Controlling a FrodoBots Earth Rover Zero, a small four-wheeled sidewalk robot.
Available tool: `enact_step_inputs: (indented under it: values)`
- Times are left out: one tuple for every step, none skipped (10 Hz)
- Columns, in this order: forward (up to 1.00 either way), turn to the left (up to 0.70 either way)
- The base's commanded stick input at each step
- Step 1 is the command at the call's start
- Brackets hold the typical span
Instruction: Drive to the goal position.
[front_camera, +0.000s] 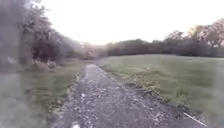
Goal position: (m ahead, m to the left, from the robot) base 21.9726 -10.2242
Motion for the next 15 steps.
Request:
enact_step_inputs:
  values:
    - [0.7,0.14]
    - [0.7,0.14]
    - [0.7,0.14]
    - [0.7,0.14]
    - [0.7,0.14]
    - [0.7,0.14]
    - [0.7,0.14]
    - [0.7,0.14]
    - [0.7,0.14]
    - [0.7,0.14]
    - [0.7,0.14]
    - [0.7,0.14]
    - [0.7,0.14]
    - [0.7,0.14]
    - [0.7,0.1]
